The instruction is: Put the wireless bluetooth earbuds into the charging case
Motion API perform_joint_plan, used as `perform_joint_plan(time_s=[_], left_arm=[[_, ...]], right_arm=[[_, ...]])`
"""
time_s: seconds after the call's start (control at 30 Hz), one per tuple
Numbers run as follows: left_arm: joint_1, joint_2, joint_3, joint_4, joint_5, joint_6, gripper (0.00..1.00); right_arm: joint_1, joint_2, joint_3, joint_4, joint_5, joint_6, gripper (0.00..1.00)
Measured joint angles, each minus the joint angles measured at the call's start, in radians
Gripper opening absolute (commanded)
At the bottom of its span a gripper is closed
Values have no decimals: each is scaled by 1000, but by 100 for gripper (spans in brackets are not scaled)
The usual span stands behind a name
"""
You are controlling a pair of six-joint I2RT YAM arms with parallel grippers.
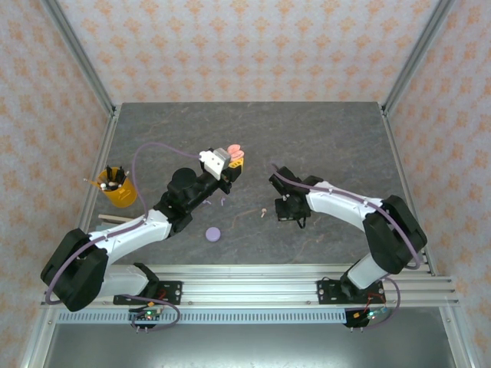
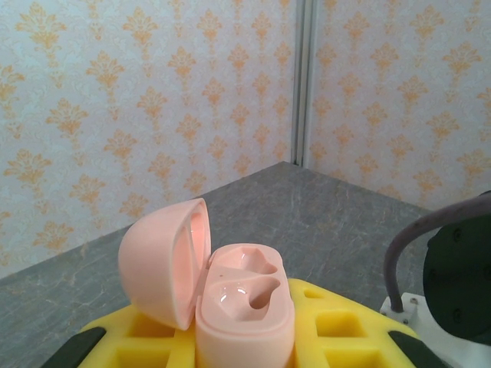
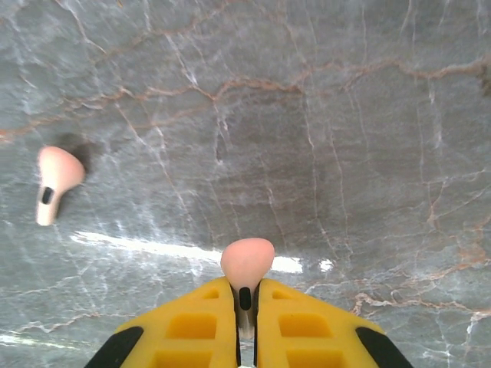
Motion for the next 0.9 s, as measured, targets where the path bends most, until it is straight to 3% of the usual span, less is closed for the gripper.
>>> perform_joint_plan(time_s=[0.5, 0.9], left_arm=[[0, 0, 2, 0, 0, -16, 0], [0, 0, 3, 0, 0, -18, 0]], right_arm=[[0, 53, -12, 17, -5, 19, 7], [0, 48, -41, 3, 27, 196, 9]])
